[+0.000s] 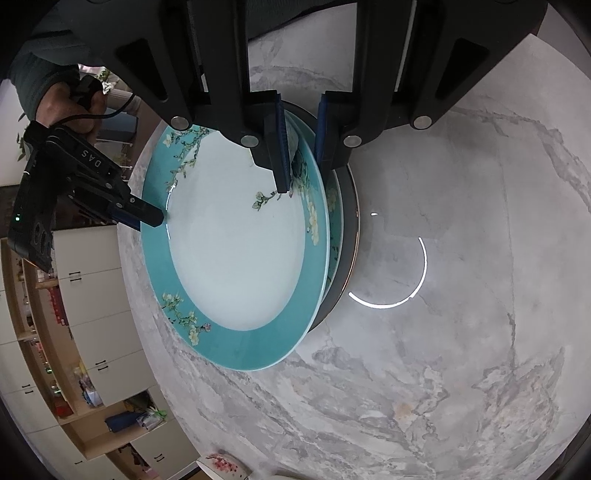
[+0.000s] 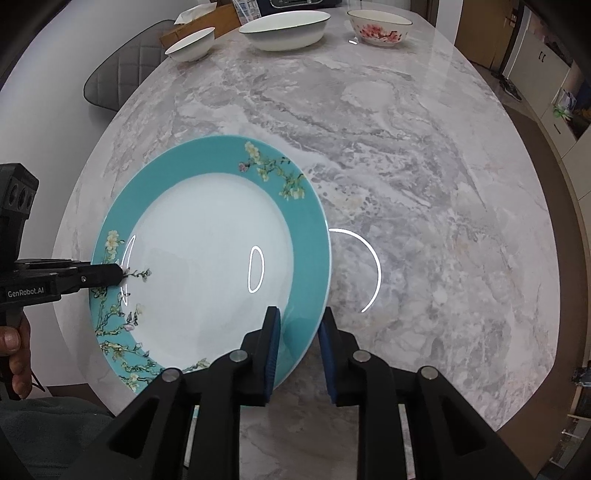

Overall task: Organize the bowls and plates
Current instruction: 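Lower the teal plate onto the stack and open the right tool, then move the right tool to the large white bowl and close on its rim, then lift the large white bowl with the right tool and carry it beside the plate stack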

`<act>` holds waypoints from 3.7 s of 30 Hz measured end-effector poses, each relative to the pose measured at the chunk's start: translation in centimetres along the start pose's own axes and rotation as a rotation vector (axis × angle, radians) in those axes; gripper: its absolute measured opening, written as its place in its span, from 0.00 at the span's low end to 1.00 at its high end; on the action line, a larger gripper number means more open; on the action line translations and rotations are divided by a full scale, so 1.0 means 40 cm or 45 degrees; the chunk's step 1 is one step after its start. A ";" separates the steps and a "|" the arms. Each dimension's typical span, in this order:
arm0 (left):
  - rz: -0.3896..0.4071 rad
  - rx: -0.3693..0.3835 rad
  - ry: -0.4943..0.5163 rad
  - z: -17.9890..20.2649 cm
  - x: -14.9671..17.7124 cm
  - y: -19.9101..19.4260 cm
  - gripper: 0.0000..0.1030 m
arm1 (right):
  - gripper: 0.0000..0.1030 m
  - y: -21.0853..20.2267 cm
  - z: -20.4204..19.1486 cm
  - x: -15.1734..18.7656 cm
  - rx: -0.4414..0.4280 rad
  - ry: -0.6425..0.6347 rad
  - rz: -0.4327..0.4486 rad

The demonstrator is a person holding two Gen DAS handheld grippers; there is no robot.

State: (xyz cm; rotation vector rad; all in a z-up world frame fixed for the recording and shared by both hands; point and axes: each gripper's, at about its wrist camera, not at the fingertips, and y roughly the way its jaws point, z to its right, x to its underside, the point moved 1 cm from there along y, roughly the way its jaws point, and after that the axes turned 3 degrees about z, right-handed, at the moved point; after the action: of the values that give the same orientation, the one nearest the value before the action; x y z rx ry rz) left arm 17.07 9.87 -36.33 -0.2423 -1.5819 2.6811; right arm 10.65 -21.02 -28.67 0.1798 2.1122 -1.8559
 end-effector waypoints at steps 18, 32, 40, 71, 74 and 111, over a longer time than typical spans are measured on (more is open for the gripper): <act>-0.008 -0.110 0.030 0.045 -0.014 -0.023 0.67 | 0.35 -0.021 -0.012 -0.003 0.019 -0.033 0.019; 0.268 -0.303 0.018 -0.030 -0.113 -0.192 1.00 | 1.00 -0.093 0.095 -0.090 -0.055 0.084 0.137; 0.451 -0.328 0.101 -0.017 -0.280 -0.268 1.00 | 1.00 -0.115 0.125 -0.219 -0.147 0.039 0.314; 0.411 -0.388 -0.032 -0.057 -1.076 0.027 0.82 | 0.61 0.281 0.215 -0.932 -0.349 0.289 0.120; 0.377 -0.374 -0.029 -0.061 -1.094 0.058 0.61 | 0.55 0.296 0.221 -0.940 -0.350 0.308 0.127; 0.344 -0.262 -0.031 -0.019 -0.910 -0.027 0.08 | 0.18 0.178 0.127 -0.834 -0.347 0.179 0.118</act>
State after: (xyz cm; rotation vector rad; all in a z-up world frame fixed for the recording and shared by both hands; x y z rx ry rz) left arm 53.08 7.58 -31.26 -0.4604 -1.9651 2.7143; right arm 44.96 -21.09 -25.18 0.3459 2.3814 -1.5243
